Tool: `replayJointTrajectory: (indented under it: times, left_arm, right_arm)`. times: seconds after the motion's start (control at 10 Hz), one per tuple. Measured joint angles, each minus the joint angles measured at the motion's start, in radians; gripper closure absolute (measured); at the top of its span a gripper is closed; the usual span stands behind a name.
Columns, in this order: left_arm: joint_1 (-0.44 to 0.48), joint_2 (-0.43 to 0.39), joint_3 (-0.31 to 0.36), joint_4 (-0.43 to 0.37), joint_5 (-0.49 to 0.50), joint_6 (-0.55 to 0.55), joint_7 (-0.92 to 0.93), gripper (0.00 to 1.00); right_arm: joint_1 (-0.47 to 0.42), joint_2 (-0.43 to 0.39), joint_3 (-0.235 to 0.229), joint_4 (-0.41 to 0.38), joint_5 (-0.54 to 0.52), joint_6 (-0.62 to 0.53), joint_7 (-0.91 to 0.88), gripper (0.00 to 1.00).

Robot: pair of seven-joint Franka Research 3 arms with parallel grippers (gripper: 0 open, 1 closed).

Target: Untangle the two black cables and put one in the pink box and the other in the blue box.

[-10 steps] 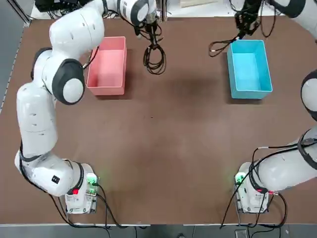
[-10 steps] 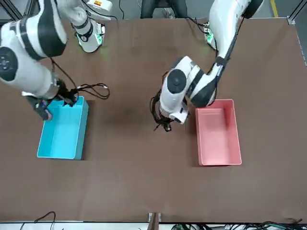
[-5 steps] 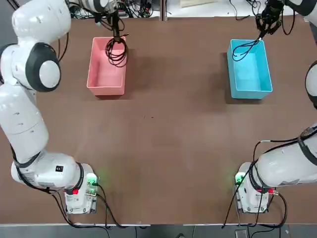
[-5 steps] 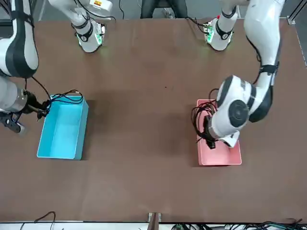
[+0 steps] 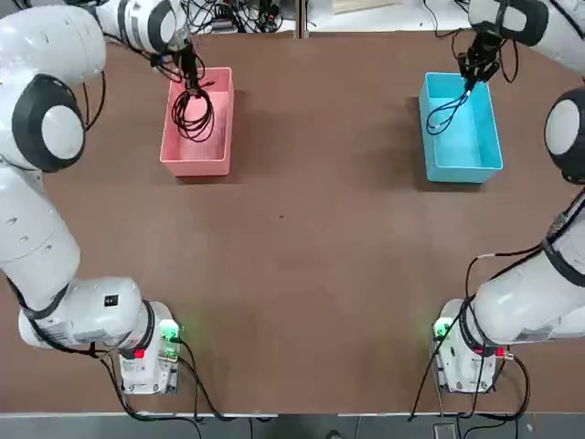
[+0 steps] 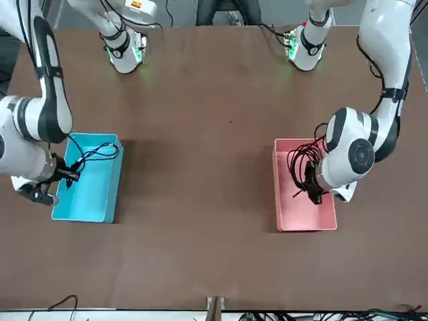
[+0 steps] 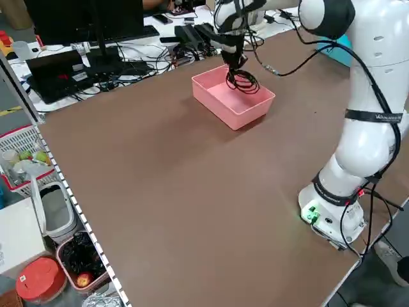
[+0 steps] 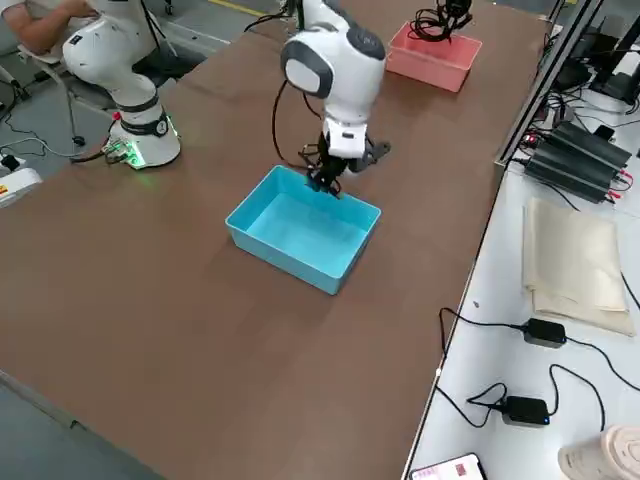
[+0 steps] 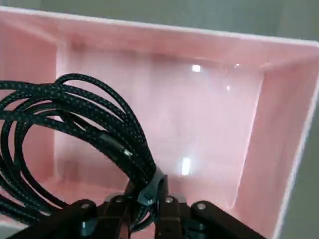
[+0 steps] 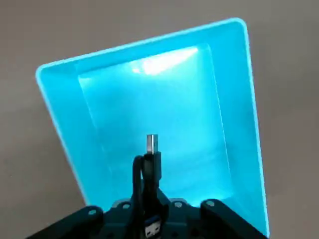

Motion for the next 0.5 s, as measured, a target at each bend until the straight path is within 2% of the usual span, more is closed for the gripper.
replayJointTrajectory:
  times: [0.1,0.3,0.5]
  left_arm:
    - [0.009,-0.004,-0.001,-0.024,0.000,0.014,0.003,0.84]
    - [0.023,-0.003,-0.001,-0.037,0.000,0.040,0.018,0.78]
    - [0.023,-0.009,-0.004,-0.024,0.000,0.049,0.030,0.50]
  right_arm:
    - [-0.027,0.009,-0.001,0.000,-0.001,0.009,-0.058,0.94]
    - [-0.082,0.012,-0.001,0.001,-0.003,0.032,-0.176,0.94]
    - [-0.097,0.040,-0.001,0.000,-0.004,0.078,-0.221,0.94]
